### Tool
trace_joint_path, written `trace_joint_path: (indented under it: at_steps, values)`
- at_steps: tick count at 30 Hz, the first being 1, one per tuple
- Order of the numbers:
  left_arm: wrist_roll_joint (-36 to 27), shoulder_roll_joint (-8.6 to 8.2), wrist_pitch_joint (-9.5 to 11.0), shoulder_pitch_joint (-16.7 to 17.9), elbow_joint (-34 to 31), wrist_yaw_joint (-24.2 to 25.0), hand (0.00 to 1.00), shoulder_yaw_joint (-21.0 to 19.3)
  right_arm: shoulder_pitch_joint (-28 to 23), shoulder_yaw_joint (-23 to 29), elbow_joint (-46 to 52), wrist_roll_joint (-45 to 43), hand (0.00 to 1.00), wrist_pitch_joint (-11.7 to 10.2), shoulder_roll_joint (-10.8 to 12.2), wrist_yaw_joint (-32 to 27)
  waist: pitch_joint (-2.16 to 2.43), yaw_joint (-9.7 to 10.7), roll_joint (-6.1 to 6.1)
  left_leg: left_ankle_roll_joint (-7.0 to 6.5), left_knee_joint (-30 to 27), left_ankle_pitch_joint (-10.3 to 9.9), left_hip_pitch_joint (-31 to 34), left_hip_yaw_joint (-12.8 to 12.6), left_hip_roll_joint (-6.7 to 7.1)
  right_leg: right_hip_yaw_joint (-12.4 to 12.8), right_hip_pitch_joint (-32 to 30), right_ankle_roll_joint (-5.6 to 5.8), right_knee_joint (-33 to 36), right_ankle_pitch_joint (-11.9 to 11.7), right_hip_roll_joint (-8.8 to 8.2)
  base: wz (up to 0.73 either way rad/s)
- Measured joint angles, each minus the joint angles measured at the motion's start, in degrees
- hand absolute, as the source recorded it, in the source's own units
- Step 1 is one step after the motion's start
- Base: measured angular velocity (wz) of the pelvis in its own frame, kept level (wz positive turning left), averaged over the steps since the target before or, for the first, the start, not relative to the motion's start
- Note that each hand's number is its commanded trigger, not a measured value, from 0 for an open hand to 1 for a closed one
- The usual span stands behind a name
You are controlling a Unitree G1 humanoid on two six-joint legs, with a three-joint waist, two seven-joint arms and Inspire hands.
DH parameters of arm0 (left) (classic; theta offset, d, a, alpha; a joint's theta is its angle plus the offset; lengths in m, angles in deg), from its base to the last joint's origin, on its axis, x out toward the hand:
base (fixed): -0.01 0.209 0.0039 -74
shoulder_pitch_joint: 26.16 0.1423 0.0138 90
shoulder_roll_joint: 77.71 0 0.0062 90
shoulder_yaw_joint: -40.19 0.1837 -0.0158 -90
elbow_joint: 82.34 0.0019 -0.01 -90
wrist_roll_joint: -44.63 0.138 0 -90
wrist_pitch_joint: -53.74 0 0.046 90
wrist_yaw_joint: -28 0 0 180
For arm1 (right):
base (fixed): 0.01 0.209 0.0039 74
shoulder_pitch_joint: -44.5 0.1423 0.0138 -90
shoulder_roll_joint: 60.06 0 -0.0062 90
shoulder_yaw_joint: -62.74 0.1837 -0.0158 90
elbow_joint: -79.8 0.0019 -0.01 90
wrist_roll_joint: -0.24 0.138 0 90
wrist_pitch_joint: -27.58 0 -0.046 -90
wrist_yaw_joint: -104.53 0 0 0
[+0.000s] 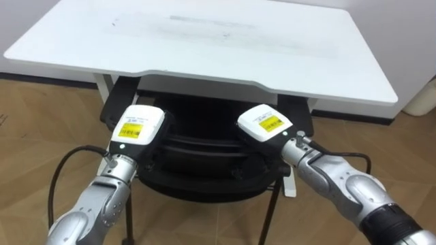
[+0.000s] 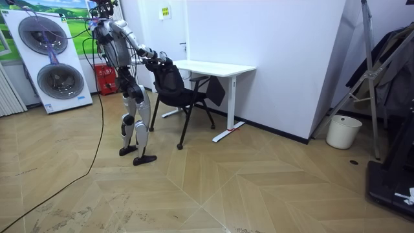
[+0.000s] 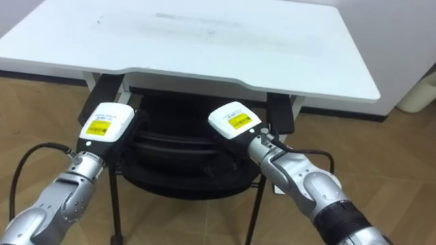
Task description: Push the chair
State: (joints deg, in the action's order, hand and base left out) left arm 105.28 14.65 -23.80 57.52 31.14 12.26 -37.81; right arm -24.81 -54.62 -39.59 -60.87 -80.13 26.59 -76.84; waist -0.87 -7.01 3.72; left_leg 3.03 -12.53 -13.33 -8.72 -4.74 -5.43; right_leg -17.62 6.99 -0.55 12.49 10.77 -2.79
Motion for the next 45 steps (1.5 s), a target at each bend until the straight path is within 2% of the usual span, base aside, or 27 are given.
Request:
trace_joint_path:
  at_steps: [1, 2, 3, 4, 5, 10, 12, 16, 20, 24, 27, 30, 32, 34, 36, 38, 39, 41, 42, 43, 44, 45]
  values:
    - [0.0, 0.0, 0.0, 0.1, -0.2, 0.1, 1.0, 0.0, 0.0, 0.0, 0.0, 0.0, 0.0, -0.1, -0.1, -0.2, 0.0, 0.0, 0.0, 0.0, 0.0, 0.0, 0.0, -0.1, 0.01, 0.0, 0.0, 0.02, 0.0, 0.0, -0.01, 0.0]
    - [0.0, 0.0, -0.1, 0.2, -0.4, 0.2, 0.97, 0.0, -0.1, 0.0, 0.0, 0.0, 0.0, -0.1, -0.1, -0.5, 0.0, 0.0, 0.01, 0.0, 0.2, 0.0, -0.1, -0.2, 0.0, 0.1, 0.0, 0.02, 0.0, 0.0, 0.0, 0.0]
    - [0.0, 0.0, -0.1, 0.2, -0.4, 0.2, 0.68, 0.0, -0.2, 0.0, 0.0, 0.1, 0.0, 0.0, -0.1, -0.6, 0.01, 0.0, -0.01, 0.0, 0.3, 0.0, -0.2, -0.2, 0.0, 0.1, 0.0, 0.02, 0.0, 0.0, 0.0, 0.0]
    - [0.0, -0.01, -0.1, 0.3, -0.4, 0.2, 0.28, 0.0, -0.2, 0.0, 0.0, 0.2, 0.0, 0.2, -0.1, -0.7, 0.02, 0.0, -0.04, 0.0, 0.5, 0.0, -0.4, -0.4, -0.01, 0.2, 0.0, 0.02, 0.0, 0.0, 0.0, -0.05]
    - [0.0, 0.0, -0.1, 0.4, -0.4, 0.3, 0.0, 0.0, -0.2, 0.2, 0.0, 0.3, 0.0, 0.3, -0.1, -0.7, 0.04, 0.0, -0.09, 0.0, 0.9, 0.0, -0.8, -0.7, -0.05, 0.2, 0.2, 0.02, 0.0, 0.0, 0.02, -0.05]
    - [-0.4, -0.07, -0.8, 0.5, 0.2, 0.6, 0.0, -0.1, -0.3, 2.7, -1.0, 5.6, 0.0, 1.1, -0.1, 0.3, 0.05, 0.5, -0.09, -0.01, 1.1, 0.0, -1.6, -1.5, -0.01, 0.5, 0.9, 0.15, 0.1, 0.0, -0.09, -0.03]
    - [-1.6, -0.74, -0.8, 0.3, 0.9, 0.6, 0.0, -0.4, -0.7, 3.3, -1.7, 7.1, 0.0, 1.7, -0.1, 0.4, 0.07, 0.5, -0.09, -0.01, 1.2, 0.0, -2.0, -1.7, -0.01, 0.5, 1.2, 0.17, 0.1, 0.0, -0.09, -0.03]
    - [-5.4, -2.49, -0.9, -0.2, 1.9, 0.1, 0.0, -1.7, -1.5, 4.9, -2.0, 9.7, 0.0, 3.0, -0.1, 0.5, 0.07, 0.5, -0.09, -0.02, 1.3, 0.0, -2.1, -2.6, -0.07, 0.7, 1.1, 0.25, 0.0, -0.1, -0.04, -0.01]
    - [-9.2, -3.03, -0.8, -0.2, 1.7, -0.1, 0.0, -1.7, -1.6, 7.5, -2.1, 12.6, 0.0, 4.3, -0.2, 1.0, 0.13, 0.5, -0.19, -0.03, 1.3, 0.0, -2.0, -2.6, -0.08, 0.7, 1.4, 0.38, -0.8, -0.4, 0.1, 0.0]
    - [-13.3, -3.21, -0.7, -0.2, 0.8, 0.2, 0.0, -1.7, -1.8, 7.8, -2.1, 15.9, 0.0, 4.7, -0.2, 1.4, 0.19, 0.5, -0.3, -0.04, 1.2, 0.0, -1.6, -2.7, -0.08, 0.9, 1.1, 0.38, -0.7, -0.4, 0.08, 0.0]
    - [-20.8, -3.24, -0.4, 0.2, -1.7, 1.4, 0.0, -1.9, -2.3, 9.1, -1.6, 18.7, 0.0, 4.8, -0.2, 1.6, 0.28, 0.6, -0.1, -0.04, 1.1, 0.0, -0.6, -2.6, -0.11, 0.8, -0.2, 0.38, -0.7, -0.4, 0.06, 0.0]
    - [-21.8, -3.11, -0.1, 0.9, -3.4, 1.7, 0.0, -2.7, -5.6, 12.1, 2.5, 21.1, 0.0, 4.7, -0.5, 1.6, 0.39, 0.6, 0.01, -0.04, 1.0, 0.0, 0.0, -2.7, -0.1, 0.9, -0.7, 0.38, -0.7, -0.4, 0.05, -0.04]
    - [-24.2, -3.66, 1.4, 3.3, -5.6, 1.7, 0.0, -6.5, -9.6, 17.8, 8.7, 21.2, 0.0, 2.8, -0.4, 1.5, 0.4, 0.7, 0.01, -0.04, 0.9, 0.0, 0.3, -3.3, -0.39, 2.0, -1.5, 0.35, -0.6, -0.5, 0.36, -0.19]
    - [-25.1, -3.71, 2.0, 5.3, -7.1, 1.7, 0.0, -9.0, -12.3, 23.0, 13.4, 24.3, 0.0, 0.7, -0.4, -0.1, 0.41, 1.4, 0.02, -0.02, 0.8, 0.0, 0.2, -3.8, -0.81, 2.3, -1.5, 0.32, -0.7, -0.5, 0.6, -0.14]
    - [-25.4, -3.71, 2.5, 8.1, -9.5, 1.7, 0.0, -13.2, -14.2, 29.1, 18.4, 30.0, 0.0, -0.3, -0.5, -3.7, 0.4, 2.2, 0.0, 0.0, 0.8, 0.0, 0.3, -4.5, -0.9, 3.1, -1.6, 0.18, -0.9, -0.6, 1.02, -0.16]
    - [-28.0, -3.78, 2.8, 11.5, -12.3, 0.4, 0.0, -19.4, -16.4, 39.7, 24.4, 37.1, 0.0, -1.5, -0.5, -10.3, 0.43, 3.2, -0.02, 0.03, 0.5, 0.0, 0.4, -4.7, -1.34, 3.5, -1.7, 0.02, -1.1, -0.7, 1.76, -0.08]
    - [-28.4, -3.72, 2.8, 12.9, -13.5, -0.1, 0.0, -21.5, -16.9, 42.5, 25.2, 38.6, 0.0, -1.9, -0.5, -12.0, 0.43, 3.6, -0.04, 0.17, 0.3, -0.1, 0.5, -4.8, -1.52, 3.5, -1.6, -0.15, -1.3, -0.8, 1.96, -0.03]
    - [-35.0, -3.74, 2.9, 17.3, -15.6, -4.1, 0.0, -27.7, -19.6, 51.9, 26.6, 45.6, 0.0, -2.4, -0.8, -17.9, 0.57, 4.6, -0.11, 0.44, -0.3, -0.3, 0.4, -5.0, -2.02, 4.4, -1.2, -0.36, -1.9, -1.0, 2.39, -0.1]
    - [-37.2, -3.85, 3.0, 18.3, -16.3, -5.8, 0.0, -29.4, -20.4, 54.0, 26.6, 47.0, 0.0, -2.3, -0.8, -19.1, 0.57, 4.8, -0.36, 0.45, -0.3, -0.3, 0.5, -5.1, -2.15, 4.8, -1.3, -0.37, -2.0, -0.9, 2.58, -0.17]
    - [-42.7, -4.24, 3.1, 19.9, -19.3, -10.1, 0.0, -33.1, -22.7, 57.5, 26.9, 50.4, 0.0, -2.2, -0.8, -21.7, 0.97, 5.3, -0.28, 0.52, -0.2, -0.3, 0.4, -6.0, -2.46, 5.2, -1.6, -0.37, -2.0, -1.0, 2.87, -0.22]
    - [-48.5, -4.4, 4.4, 20.6, -21.7, -14.7, 0.0, -37.2, -25.4, 60.1, 27.3, 52.9, 0.0, -2.2, -0.8, -24.2, 1.22, 5.6, -0.64, 0.52, -0.1, -0.3, 0.2, -6.4, -2.58, 5.4, -1.5, -0.37, -1.9, -0.9, 2.99, -0.26]
    - [-50.8, -4.51, 5.5, 21.2, -22.0, -16.6, 0.0, -39.4, -26.9, 61.3, 27.5, 53.7, 0.0, -2.2, -0.8, -25.2, 1.64, 5.4, -1.02, 0.52, 0.1, -0.3, 0.0, -6.6, -2.63, 5.5, -1.5, -0.36, -1.8, -0.9, 3.05, -0.34]
